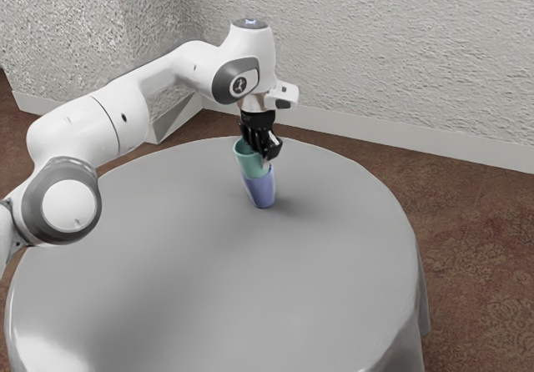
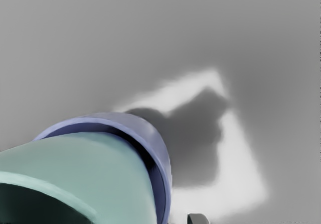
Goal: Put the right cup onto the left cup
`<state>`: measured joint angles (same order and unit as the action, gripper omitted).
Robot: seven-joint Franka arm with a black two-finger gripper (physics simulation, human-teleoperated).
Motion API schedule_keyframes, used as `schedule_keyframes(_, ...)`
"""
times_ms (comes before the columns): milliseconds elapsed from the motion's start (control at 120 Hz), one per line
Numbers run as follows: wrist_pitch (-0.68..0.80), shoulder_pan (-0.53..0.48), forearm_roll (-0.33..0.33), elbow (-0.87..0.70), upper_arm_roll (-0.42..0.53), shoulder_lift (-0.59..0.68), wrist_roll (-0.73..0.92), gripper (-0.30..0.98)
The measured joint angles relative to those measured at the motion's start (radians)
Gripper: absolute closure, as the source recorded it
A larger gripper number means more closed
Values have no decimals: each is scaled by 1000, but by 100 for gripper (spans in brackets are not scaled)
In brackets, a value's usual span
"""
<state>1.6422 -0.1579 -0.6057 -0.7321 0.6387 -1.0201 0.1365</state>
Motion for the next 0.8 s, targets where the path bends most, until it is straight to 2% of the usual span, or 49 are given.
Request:
schedule_keyframes(158,-55,0,2,0,-1,44,-16,26)
schedule_keyframes(300,-88,9,5,-20,-6,136,-28,13)
schedule_keyframes(375,-99,15,33,-58,-32,195,-32,9)
schedule_keyframes(408,-101,31,71,-86,-88,233,-34,8)
schedule_keyframes(508,-102,134,235,-230,-333,390,-39,5)
schedule_keyframes(600,-71,268,378,-472,-556,584,-43,3)
schedule_keyframes(692,-35,343,463,-652,-658,723,-48,2)
schedule_keyframes(800,-8,394,512,-774,-718,829,-59,1)
